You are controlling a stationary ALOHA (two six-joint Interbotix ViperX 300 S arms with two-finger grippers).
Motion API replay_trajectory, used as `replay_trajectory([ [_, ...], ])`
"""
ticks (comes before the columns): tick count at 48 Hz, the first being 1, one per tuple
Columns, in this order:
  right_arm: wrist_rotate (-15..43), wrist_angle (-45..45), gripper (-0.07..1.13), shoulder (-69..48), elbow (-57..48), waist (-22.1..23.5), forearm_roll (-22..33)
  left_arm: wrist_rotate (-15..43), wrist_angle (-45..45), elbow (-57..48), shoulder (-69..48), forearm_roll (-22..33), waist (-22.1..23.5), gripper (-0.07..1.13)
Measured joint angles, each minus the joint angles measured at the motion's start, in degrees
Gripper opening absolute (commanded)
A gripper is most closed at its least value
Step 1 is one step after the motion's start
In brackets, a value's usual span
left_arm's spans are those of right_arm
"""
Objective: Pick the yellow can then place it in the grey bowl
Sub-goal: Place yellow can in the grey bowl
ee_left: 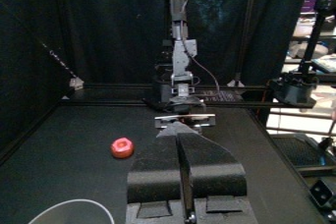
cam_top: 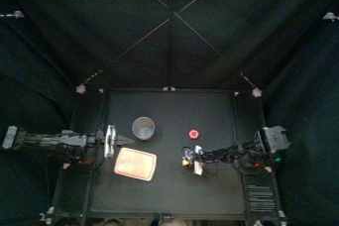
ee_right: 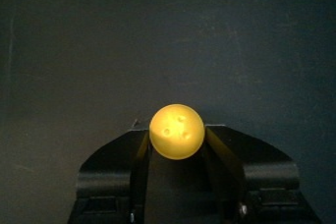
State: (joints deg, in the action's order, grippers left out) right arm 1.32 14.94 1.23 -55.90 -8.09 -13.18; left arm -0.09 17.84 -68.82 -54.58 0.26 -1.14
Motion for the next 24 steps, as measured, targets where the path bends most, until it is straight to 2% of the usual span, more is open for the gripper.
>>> replay_trajectory([
  [15,-0.5,0.0,0.62,-0.2,3.9,0.3,1.5,0.0,0.0,0.0,-0.1,0.0,0.0,-0.02],
  [24,-0.4,0.0,0.62,-1.1,10.5,3.3,7.6,-0.1,0.0,-0.1,0.0,0.0,0.0,-0.02],
])
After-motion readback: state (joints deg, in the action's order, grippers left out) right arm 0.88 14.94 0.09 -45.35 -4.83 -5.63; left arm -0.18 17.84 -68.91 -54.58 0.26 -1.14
